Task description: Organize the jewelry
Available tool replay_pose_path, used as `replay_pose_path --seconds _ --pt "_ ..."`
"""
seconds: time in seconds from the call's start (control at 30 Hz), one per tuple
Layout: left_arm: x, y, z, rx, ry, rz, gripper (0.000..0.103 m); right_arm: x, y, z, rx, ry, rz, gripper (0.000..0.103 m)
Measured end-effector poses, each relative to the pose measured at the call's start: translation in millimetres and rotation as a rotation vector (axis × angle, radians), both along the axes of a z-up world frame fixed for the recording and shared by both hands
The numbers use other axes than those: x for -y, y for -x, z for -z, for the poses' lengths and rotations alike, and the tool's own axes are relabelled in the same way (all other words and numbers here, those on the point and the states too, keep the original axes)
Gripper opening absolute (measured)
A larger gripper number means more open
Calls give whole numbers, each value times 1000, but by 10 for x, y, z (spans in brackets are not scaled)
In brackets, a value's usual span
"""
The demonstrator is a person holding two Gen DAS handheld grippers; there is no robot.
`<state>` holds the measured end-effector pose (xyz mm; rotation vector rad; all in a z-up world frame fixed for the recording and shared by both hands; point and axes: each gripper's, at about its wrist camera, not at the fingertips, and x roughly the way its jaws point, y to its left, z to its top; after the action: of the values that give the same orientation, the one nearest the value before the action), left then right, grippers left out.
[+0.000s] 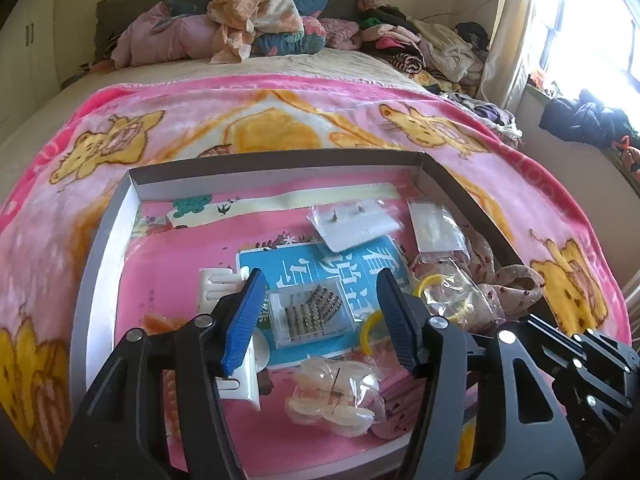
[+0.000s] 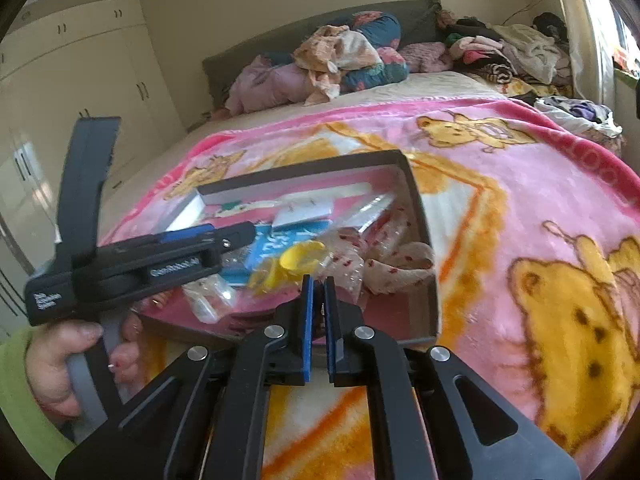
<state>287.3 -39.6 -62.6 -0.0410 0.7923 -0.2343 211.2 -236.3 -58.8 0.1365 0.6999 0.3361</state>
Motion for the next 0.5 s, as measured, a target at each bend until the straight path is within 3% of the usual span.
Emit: replay_pose_path --seconds 0.2,0.33,0.43,0.5 --pt "-19 73 -25 6 2 -3 54 77 24 21 0 36 41 8" --pt "-40 118 -53 11 5 -6 55 145 59 -20 18 32 63 32" --pt "-51 166 -92 16 4 -8 56 195 70 -64 26 37 73 34" --pt "-58 198 -119 19 5 -9 57 220 90 -97 33 40 84 41"
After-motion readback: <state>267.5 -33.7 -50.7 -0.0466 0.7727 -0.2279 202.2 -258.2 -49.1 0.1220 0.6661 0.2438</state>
